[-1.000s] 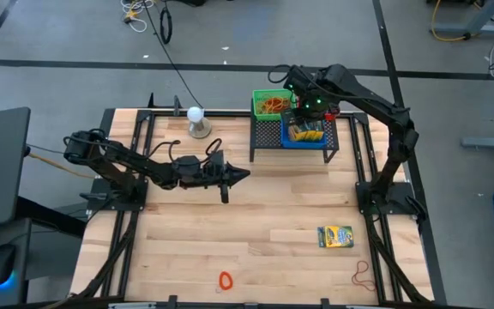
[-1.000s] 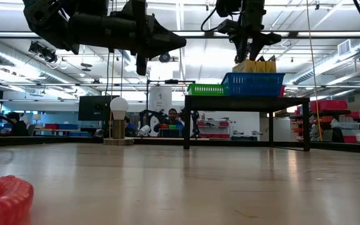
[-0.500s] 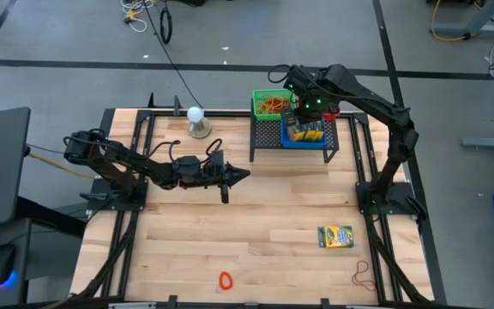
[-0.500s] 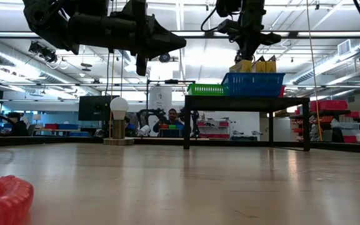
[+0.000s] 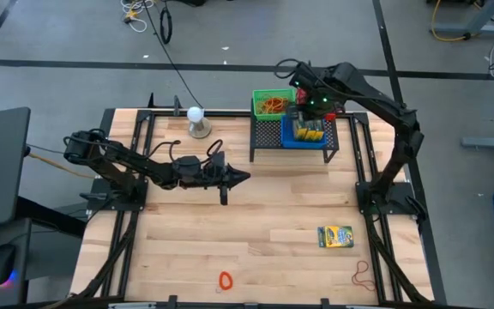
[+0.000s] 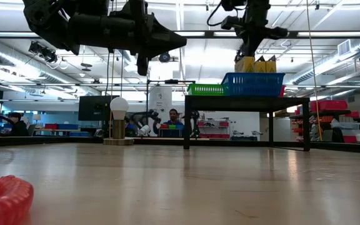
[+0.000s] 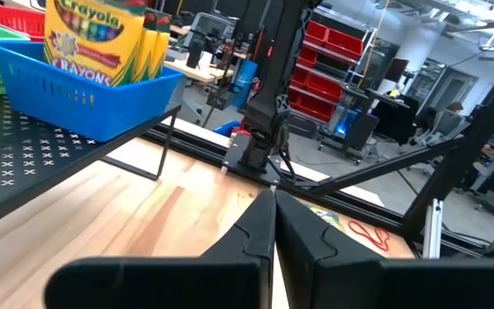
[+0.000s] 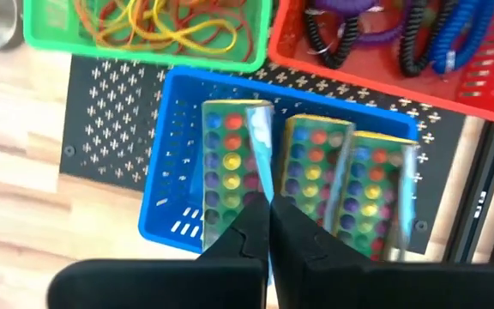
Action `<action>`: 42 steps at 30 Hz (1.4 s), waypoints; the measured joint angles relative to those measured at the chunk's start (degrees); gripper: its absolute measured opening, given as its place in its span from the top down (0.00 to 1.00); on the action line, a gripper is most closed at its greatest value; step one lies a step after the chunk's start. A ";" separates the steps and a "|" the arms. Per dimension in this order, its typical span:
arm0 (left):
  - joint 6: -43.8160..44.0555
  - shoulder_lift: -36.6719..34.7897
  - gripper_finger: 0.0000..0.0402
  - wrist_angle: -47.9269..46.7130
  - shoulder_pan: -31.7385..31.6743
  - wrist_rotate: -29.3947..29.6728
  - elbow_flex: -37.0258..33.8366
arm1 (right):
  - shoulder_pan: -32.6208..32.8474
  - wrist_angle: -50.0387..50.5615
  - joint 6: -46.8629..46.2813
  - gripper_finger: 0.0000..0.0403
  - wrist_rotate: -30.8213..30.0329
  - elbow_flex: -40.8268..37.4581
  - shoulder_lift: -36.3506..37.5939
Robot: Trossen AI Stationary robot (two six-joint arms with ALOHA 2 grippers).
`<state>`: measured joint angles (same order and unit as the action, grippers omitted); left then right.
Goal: Pick & Place Office Desk Supplies
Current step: Put the yellow crayon box into the blue bin, then put the red rubber band into the green bin
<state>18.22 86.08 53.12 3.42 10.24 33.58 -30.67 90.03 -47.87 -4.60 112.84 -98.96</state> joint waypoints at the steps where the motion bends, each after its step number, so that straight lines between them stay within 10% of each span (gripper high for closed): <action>1: 0.00 0.00 0.97 -0.08 0.00 -0.02 0.00 | -0.16 0.02 -0.55 0.99 -0.35 0.00 0.31; 42: 7.74 0.00 0.97 -5.29 -0.61 -0.16 0.00 | 1.68 -0.02 7.90 0.75 -1.33 0.00 4.47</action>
<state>25.96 86.08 47.83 2.81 10.08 33.58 -28.99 90.01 -39.97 -5.94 112.84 -94.49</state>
